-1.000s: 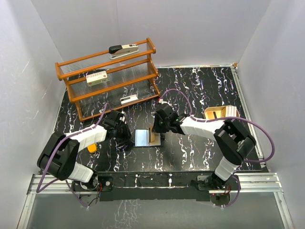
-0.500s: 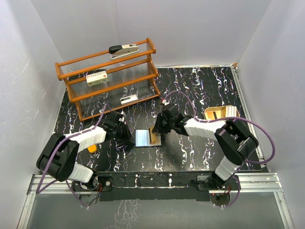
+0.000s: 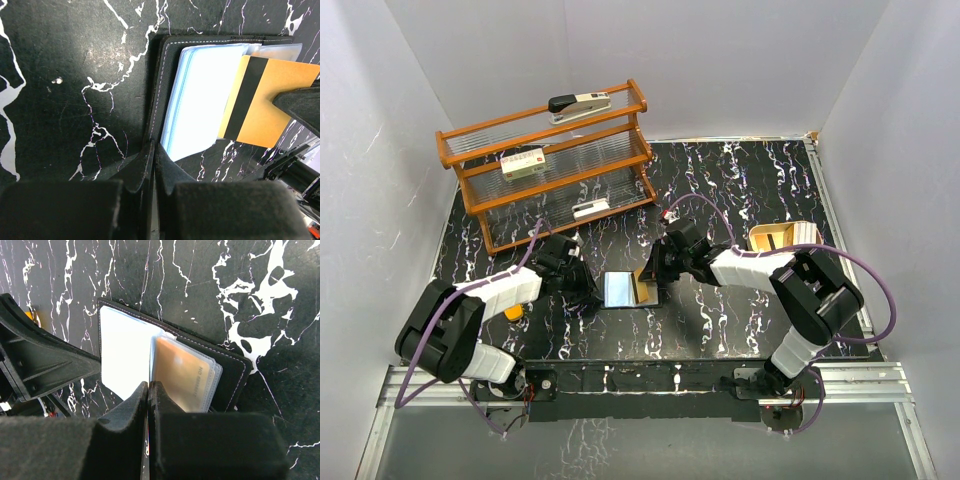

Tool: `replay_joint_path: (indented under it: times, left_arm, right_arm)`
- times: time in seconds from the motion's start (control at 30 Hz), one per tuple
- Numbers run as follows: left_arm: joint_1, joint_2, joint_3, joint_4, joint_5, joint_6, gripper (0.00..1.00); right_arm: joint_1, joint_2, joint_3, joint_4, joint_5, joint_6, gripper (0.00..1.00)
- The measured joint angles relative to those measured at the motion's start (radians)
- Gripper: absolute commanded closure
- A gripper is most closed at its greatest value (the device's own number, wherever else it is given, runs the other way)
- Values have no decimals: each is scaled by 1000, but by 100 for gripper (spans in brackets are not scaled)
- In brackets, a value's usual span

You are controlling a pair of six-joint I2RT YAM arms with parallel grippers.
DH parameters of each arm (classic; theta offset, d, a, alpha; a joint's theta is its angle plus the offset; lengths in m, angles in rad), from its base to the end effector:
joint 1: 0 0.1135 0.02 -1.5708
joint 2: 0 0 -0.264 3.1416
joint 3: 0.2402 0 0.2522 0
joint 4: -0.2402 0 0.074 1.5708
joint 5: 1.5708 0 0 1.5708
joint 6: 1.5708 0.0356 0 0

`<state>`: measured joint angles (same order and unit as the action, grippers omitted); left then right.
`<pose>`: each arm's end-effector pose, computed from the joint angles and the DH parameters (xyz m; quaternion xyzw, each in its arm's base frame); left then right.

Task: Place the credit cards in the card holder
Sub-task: Insert the credit card into the card holder.

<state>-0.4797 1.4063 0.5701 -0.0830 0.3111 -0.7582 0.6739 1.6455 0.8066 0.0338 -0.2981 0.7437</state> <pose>0.2176 -0.1255 0.1466 -0.0808 0.9338 -0.3030 0.1724 0.2458 0.2097 0.1568 -0.0234 0.9187 0.3450 0.1908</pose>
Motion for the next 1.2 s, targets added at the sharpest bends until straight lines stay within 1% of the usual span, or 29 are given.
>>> replay_joint_path:
  times: [0.27,0.63,1.2]
  left_arm:
    - [0,-6,-9,12,0,-11,100]
    - [-1,-5,-11,17,0,-15,100]
    - [-35,5,-26,61,29,-62,100]
  right_arm:
    - [-4,6,-20,48,-32,16,100]
    - [-42,46,-35,119,-97,22,100]
    - [-48,80,-68,237,-128,92,100]
